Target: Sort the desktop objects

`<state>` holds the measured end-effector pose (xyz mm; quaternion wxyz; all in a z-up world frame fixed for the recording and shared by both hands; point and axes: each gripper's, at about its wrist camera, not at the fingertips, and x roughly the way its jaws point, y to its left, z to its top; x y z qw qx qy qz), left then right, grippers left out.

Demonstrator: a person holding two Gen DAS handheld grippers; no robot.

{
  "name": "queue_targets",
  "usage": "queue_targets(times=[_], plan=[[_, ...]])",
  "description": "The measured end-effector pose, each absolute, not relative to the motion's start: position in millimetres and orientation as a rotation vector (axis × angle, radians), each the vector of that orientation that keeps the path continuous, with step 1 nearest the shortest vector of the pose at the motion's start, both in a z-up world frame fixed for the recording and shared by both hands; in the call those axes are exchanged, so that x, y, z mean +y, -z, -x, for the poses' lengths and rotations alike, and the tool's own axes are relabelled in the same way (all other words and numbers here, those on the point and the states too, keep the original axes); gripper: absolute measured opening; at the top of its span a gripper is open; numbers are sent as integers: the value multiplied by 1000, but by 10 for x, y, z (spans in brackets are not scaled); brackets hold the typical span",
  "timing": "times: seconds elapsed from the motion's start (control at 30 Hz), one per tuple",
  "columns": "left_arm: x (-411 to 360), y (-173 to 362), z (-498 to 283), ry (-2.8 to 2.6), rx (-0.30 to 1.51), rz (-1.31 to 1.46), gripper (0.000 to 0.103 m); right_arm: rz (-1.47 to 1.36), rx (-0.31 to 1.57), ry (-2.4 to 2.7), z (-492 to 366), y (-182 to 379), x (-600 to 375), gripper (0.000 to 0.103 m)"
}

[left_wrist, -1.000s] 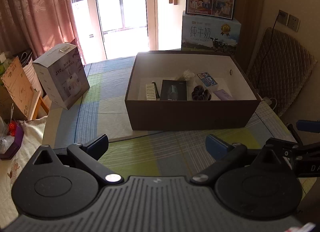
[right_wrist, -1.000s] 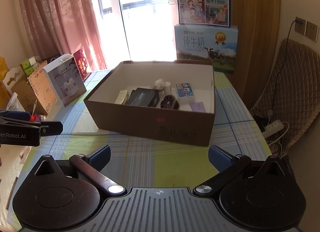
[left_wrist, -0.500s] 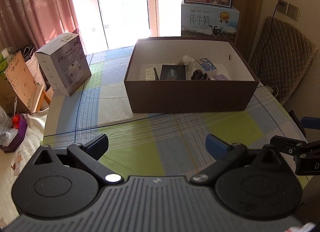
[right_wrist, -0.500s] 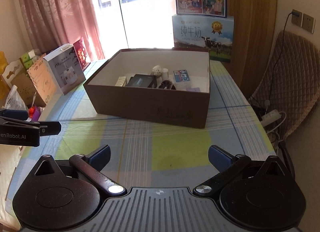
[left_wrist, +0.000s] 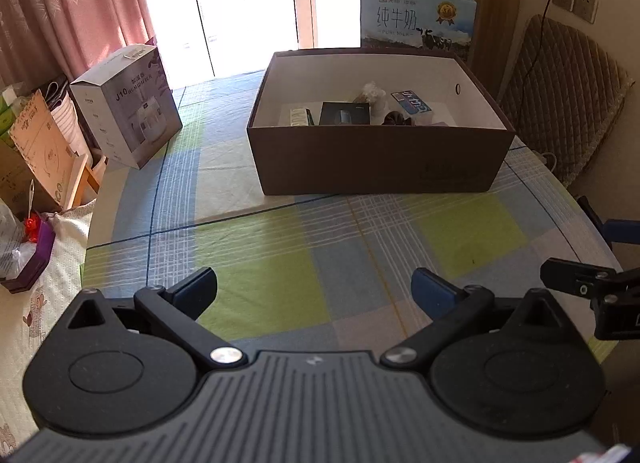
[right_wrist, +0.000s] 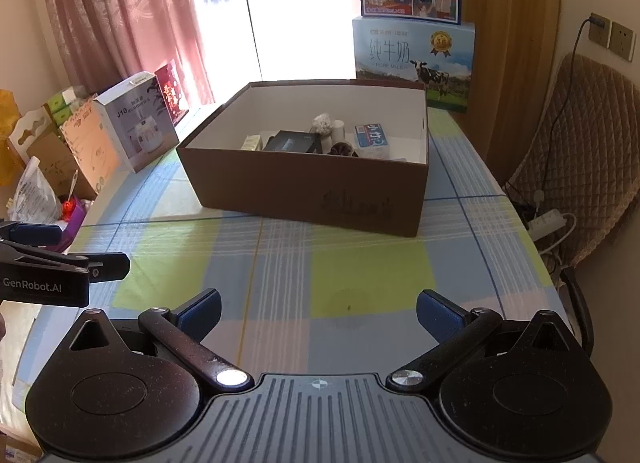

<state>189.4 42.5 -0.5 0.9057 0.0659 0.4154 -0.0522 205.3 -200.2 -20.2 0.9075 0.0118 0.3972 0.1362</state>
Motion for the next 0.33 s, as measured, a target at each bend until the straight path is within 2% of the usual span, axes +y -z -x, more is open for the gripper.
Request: queue_targets(times=[0.33], plan=[[403,-1,-1897,121,849,-141,102,-33,826,-268,-2033,222,-2019,101]])
